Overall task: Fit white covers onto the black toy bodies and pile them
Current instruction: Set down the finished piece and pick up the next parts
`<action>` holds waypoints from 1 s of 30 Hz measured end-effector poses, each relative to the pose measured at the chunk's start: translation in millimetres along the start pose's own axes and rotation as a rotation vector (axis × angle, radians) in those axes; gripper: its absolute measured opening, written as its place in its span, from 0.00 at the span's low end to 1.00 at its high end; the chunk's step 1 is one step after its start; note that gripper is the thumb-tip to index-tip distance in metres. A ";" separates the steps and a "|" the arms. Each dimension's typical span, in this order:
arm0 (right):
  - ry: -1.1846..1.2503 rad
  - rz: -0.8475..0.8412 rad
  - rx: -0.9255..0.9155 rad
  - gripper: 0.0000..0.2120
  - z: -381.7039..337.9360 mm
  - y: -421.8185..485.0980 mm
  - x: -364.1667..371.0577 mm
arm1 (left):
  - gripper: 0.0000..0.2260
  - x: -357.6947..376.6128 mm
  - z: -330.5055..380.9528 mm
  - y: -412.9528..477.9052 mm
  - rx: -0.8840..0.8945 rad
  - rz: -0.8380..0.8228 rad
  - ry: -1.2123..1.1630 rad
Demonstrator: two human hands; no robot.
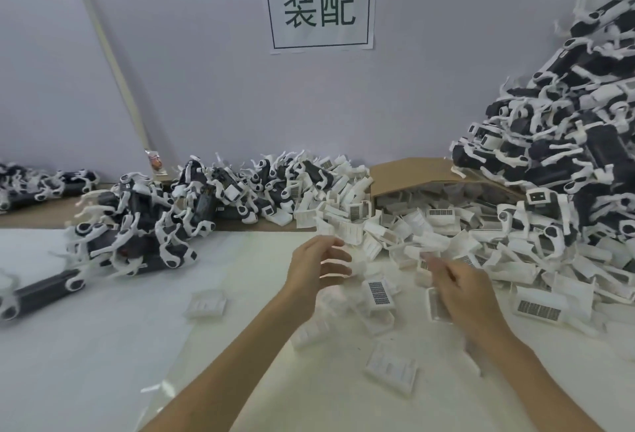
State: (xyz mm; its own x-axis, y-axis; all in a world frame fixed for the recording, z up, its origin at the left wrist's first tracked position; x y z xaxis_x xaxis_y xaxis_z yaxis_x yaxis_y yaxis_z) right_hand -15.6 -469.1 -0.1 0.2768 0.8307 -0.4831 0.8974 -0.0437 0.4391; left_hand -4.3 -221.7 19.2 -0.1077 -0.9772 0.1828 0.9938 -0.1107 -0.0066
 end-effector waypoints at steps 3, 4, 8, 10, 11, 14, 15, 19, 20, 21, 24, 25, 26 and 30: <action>0.174 -0.006 0.066 0.29 0.3 -0.6 -1.7 | 0.03 -30.9 21.4 4.1 0.082 0.056 0.289; 0.203 -0.024 0.075 0.29 0.2 -0.8 -1.4 | 0.07 -47.7 27.2 2.7 0.128 0.131 0.403; 0.177 -0.087 0.090 0.28 2.0 0.1 0.5 | 0.25 -133.8 42.1 -18.5 0.164 0.621 0.847; 0.120 -0.136 0.081 0.31 3.6 0.7 1.8 | 0.30 -177.1 43.8 -27.8 0.094 0.815 0.943; 0.109 -0.147 0.084 0.34 3.9 0.8 1.9 | 0.32 -195.6 43.3 -30.6 0.063 0.853 0.925; 0.109 -0.113 0.094 0.29 -0.9 -0.1 0.2 | 0.32 -228.6 33.3 -28.3 0.000 0.740 0.880; 0.130 -0.098 0.105 0.28 -2.6 -0.4 -0.5 | 0.31 -233.6 29.8 -26.0 0.002 0.698 0.909; 0.299 -0.074 0.201 0.34 -2.3 -0.9 -2.8 | 0.16 -245.2 29.5 -19.5 0.115 0.769 0.957; 0.317 -0.084 0.213 0.35 -2.9 -0.8 -2.4 | 0.13 -245.9 30.3 -19.5 0.137 0.801 0.950; 0.322 -0.098 0.216 0.35 -3.3 -0.5 -2.0 | 0.10 -245.6 30.1 -19.5 0.157 0.819 0.939; 0.327 -0.120 0.226 0.28 0.3 0.9 -1.2 | 0.06 -230.1 26.3 -16.2 0.202 0.749 0.927; 0.341 -0.132 0.240 0.29 2.2 1.1 -0.4 | 0.04 -220.6 25.6 -14.7 0.216 0.701 0.917; 0.351 -0.151 0.257 0.31 4.0 1.3 0.6 | 0.04 -209.2 26.2 -13.3 0.231 0.657 0.901; 0.434 -0.202 0.269 0.29 1.3 2.0 1.1 | 0.03 -150.8 39.6 -8.6 0.342 0.549 0.839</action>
State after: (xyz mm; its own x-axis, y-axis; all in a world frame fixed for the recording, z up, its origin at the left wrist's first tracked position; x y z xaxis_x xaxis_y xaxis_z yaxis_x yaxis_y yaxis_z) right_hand -13.1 -469.0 -0.8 -0.0261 0.9875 -0.1554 0.9900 0.0471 0.1330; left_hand 4.5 -66.2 30.6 0.5044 -0.7041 -0.4999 0.8523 0.3131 0.4191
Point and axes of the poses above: each hand's wrist, its own y-axis towards the middle knuckle, its own x-axis out of the palm, z = x × y, the point moved 5 cm from there along y, towards the middle knuckle, and after that the axes turned 6 degrees about -z, right-handed, at the moved point
